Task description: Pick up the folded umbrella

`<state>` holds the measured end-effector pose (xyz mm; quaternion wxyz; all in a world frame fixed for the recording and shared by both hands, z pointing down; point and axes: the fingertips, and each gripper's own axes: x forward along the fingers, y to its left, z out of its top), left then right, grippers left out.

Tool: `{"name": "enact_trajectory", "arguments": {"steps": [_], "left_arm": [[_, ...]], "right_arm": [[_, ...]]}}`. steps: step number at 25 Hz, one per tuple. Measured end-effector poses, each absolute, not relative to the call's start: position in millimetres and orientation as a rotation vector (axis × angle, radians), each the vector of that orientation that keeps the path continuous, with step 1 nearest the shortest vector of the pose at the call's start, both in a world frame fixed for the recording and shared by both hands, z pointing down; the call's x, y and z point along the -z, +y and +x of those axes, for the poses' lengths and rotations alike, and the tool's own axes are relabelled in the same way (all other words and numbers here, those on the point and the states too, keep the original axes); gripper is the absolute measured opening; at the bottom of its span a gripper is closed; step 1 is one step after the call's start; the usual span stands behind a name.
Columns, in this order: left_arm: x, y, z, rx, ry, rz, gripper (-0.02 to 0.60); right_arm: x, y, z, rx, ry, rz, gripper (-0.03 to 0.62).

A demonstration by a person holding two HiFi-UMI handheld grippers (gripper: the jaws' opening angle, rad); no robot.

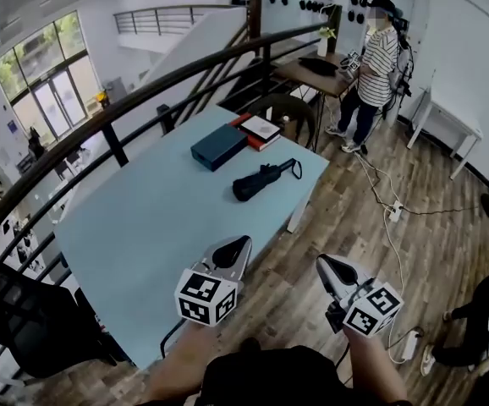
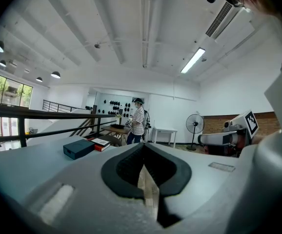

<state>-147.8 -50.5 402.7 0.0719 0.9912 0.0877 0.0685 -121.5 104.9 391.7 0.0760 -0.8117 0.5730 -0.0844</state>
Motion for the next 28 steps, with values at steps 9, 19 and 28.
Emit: {"name": "enact_trajectory", "arguments": {"steps": [9, 19, 28], "left_arm": [[-411, -62, -88, -0.253, 0.29, 2.981, 0.003], [-416, -74, 48, -0.313, 0.193, 2.997, 0.003], [-423, -70, 154, -0.403, 0.074, 2.987, 0.003]], "right_arm": [[-412, 87, -69, 0.307, 1.72, -2.395, 0.002], [-428, 76, 82, 0.374, 1.762, -2.312, 0.002], [-429, 69, 198, 0.441, 1.856, -2.201, 0.001]]}}
